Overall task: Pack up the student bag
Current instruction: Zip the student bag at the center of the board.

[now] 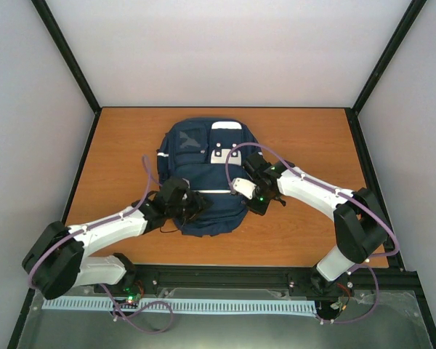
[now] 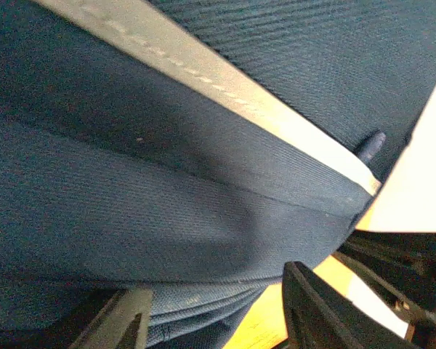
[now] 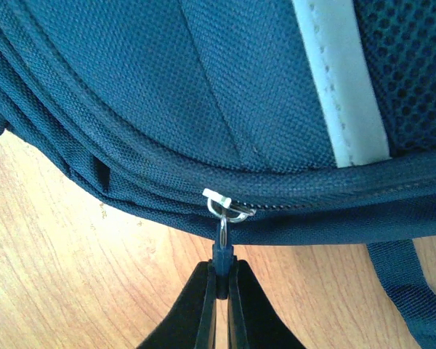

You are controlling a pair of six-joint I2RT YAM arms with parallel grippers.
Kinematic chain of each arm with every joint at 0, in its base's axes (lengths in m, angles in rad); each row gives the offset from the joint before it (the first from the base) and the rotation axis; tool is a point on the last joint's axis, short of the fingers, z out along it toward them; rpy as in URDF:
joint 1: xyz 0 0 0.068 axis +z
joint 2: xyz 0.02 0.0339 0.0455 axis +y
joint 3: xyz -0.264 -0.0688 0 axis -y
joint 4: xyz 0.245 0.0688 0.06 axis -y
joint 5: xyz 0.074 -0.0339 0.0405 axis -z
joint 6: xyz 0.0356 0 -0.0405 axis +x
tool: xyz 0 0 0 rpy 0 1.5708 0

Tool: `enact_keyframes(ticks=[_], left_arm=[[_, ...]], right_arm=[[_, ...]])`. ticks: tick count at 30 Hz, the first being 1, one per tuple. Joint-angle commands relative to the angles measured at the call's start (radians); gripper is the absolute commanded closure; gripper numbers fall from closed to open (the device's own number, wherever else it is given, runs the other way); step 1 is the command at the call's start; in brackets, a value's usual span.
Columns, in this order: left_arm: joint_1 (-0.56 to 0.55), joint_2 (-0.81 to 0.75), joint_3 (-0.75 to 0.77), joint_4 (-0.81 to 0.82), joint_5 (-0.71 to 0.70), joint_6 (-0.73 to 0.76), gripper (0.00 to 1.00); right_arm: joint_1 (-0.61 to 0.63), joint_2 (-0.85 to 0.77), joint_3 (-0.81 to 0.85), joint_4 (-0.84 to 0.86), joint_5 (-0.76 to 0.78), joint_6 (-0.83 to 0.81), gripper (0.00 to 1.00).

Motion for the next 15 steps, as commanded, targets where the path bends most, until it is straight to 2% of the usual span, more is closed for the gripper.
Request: enact_keyframes(ticks=[1,8,15], left_arm=[[-0.011,0.044,0.041,0.074,-0.023,-0.033,0.51],[-0.013,0.064,0.039,0.070,-0.055,-0.043,0.74],[-0.014,0.027,0.026,0.043,-0.088,-0.006,0.90]], right_arm=[[0.007,0.002,0.014,-0.054,-0.014,0.002,0.97],[0.007,0.002,0.010,-0.047,0.003,-0.006,0.97],[0.003,0.003,0.010,-0.029,0.070,-0.014,0.97]])
